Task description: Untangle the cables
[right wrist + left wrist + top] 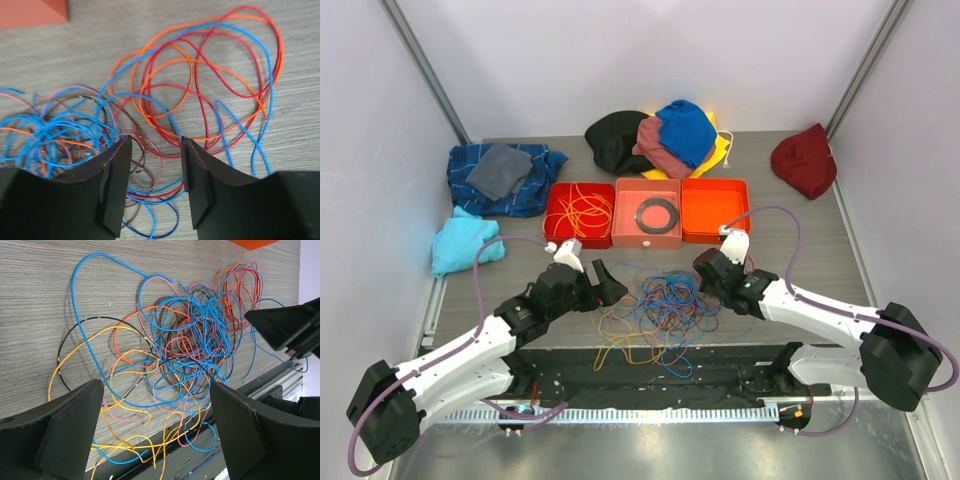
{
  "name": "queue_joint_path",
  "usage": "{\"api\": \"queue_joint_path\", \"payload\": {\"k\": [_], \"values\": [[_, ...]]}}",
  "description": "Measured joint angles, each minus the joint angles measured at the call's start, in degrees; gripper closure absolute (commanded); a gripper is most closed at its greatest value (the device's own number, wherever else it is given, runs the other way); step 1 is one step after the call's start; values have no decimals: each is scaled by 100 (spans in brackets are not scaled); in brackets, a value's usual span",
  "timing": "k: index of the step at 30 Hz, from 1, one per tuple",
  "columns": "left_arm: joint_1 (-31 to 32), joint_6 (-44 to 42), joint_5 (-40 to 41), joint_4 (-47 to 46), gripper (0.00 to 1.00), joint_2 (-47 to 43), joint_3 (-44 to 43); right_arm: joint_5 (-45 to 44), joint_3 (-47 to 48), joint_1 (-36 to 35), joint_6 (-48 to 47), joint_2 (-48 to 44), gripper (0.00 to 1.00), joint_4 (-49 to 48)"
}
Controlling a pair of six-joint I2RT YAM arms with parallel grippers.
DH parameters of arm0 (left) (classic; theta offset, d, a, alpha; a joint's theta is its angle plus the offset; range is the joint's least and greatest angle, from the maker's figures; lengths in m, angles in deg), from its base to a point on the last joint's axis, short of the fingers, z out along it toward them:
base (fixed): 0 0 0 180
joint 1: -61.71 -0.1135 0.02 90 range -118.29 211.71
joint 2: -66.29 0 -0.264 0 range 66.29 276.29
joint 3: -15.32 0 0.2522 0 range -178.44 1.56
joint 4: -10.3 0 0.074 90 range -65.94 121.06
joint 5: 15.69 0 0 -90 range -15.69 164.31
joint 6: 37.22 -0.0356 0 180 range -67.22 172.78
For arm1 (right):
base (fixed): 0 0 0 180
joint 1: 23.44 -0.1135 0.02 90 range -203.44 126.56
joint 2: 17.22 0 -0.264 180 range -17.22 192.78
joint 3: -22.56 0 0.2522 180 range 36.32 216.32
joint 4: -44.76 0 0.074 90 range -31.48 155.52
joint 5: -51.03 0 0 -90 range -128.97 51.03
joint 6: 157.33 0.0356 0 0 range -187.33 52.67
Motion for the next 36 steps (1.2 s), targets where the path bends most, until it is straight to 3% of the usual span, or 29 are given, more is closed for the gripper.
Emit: {"api": "queue_joint_path", "payload": {"k": [7,19,25,29,36], "values": [[0,22,0,-2,8,0,0,105,-138,111,-9,398,51,-168],[0,15,2,0,8,0,0,162,-413,376,-20,601,99,-407],[0,-7,4,0,8,26,0,175,-378,382,-17,-2,99,-127],[0,-7,4,-2,8,28,0,155,323,354,-74,-855,99,520],[0,-2,0,-33,8,111,0,-229,3346,321,-852,-1447,99,957]]}}
